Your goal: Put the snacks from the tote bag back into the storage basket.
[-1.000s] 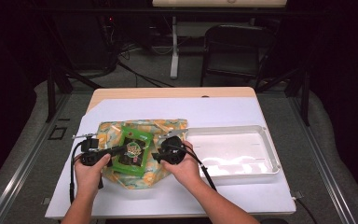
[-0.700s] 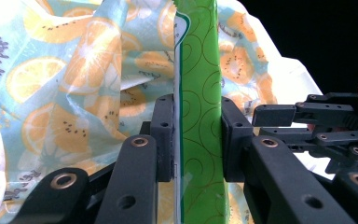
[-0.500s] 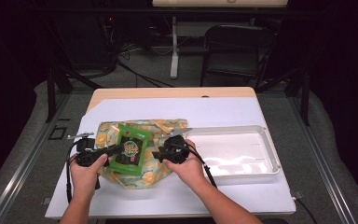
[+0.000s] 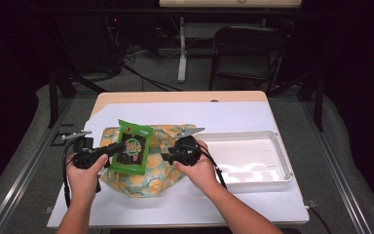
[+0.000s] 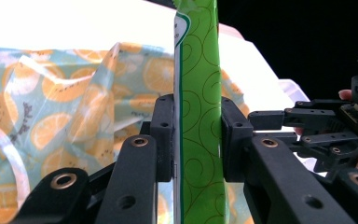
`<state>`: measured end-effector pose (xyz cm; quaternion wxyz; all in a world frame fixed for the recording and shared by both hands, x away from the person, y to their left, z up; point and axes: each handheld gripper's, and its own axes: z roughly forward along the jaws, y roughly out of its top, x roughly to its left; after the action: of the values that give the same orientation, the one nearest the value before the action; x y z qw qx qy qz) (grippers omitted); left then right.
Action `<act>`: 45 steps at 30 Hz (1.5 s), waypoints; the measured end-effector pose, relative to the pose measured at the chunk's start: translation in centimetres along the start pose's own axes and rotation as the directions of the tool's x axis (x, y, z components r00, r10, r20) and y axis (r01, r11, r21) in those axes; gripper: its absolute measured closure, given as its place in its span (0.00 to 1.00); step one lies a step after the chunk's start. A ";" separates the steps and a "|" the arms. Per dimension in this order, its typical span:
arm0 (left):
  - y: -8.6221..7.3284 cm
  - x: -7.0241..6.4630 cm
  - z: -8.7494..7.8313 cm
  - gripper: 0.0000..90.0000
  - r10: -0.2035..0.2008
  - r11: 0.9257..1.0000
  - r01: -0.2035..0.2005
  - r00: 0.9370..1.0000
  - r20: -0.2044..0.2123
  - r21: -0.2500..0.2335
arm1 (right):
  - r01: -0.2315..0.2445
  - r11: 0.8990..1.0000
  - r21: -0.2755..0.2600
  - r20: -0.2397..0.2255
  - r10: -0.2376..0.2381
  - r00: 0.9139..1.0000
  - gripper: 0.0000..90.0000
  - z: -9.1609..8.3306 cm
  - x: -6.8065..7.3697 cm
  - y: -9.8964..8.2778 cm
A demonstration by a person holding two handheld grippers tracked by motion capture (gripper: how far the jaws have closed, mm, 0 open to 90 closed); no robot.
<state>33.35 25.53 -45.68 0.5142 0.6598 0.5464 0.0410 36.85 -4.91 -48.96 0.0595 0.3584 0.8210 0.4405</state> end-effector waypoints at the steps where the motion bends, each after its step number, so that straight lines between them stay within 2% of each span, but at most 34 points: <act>1: 0.1 -0.2 0.0 0.80 0.002 1.000 -0.002 1.000 -0.002 -0.005 | 0.003 1.000 -0.003 0.001 -0.003 1.000 0.68 -0.1 -0.1 0.1; 5: 0.5 -0.8 -0.1 0.80 0.016 1.000 -0.016 1.000 -0.008 -0.006 | 0.005 1.000 -0.023 0.008 -0.005 1.000 0.67 -0.8 -0.4 0.3; 12: 0.9 -2.1 0.2 0.80 0.041 0.999 -0.041 0.999 -0.003 -0.008 | 0.053 0.998 -0.040 0.027 -0.052 0.998 0.66 -2.0 -0.2 0.3; 22: 1.7 -4.2 1.5 0.80 0.084 0.996 -0.084 0.996 0.023 -0.001 | 0.078 0.994 -0.078 0.056 -0.073 0.996 0.69 -4.3 -1.3 0.0; 25: 1.9 -4.7 2.0 0.80 0.087 0.996 -0.087 0.996 0.028 -0.004 | 0.060 0.994 -0.090 0.039 -0.057 0.998 0.68 -4.9 -1.9 -0.2; 27: 2.0 -5.0 2.3 0.80 0.095 0.995 -0.095 0.995 0.032 -0.001 | 0.047 0.994 -0.102 0.043 -0.043 0.998 0.68 -5.3 -2.2 -0.4; 29: 2.1 -5.4 2.6 0.80 0.098 0.995 -0.098 0.995 0.036 -0.002 | 0.021 0.992 -0.122 0.035 -0.017 0.999 0.68 -5.6 -2.4 -0.6; 31: 2.2 -5.8 3.0 0.80 0.105 0.994 -0.105 0.994 0.042 -0.001 | 0.017 0.993 -0.119 0.034 -0.013 0.999 0.67 -6.0 -2.8 -0.6; 36: 2.4 -6.7 4.1 0.80 0.122 0.992 -0.123 0.991 0.048 0.009 | -0.001 0.994 -0.109 0.065 0.009 0.998 0.66 -6.7 -3.5 -0.9; 40: 2.6 -7.3 5.0 0.80 0.134 0.991 -0.135 0.990 0.047 0.018 | -0.011 0.994 -0.105 0.070 0.018 0.997 0.65 -7.1 -4.0 -1.0; 45: 2.7 -7.8 6.2 0.80 0.143 0.989 -0.144 0.988 0.062 0.028 | -0.028 0.992 -0.126 0.070 0.037 0.997 0.63 -7.6 -4.4 -1.1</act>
<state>35.93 15.98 -42.64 0.5154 0.7066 0.4824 0.0492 36.33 -13.29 -46.15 0.1042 0.3828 0.7833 0.4785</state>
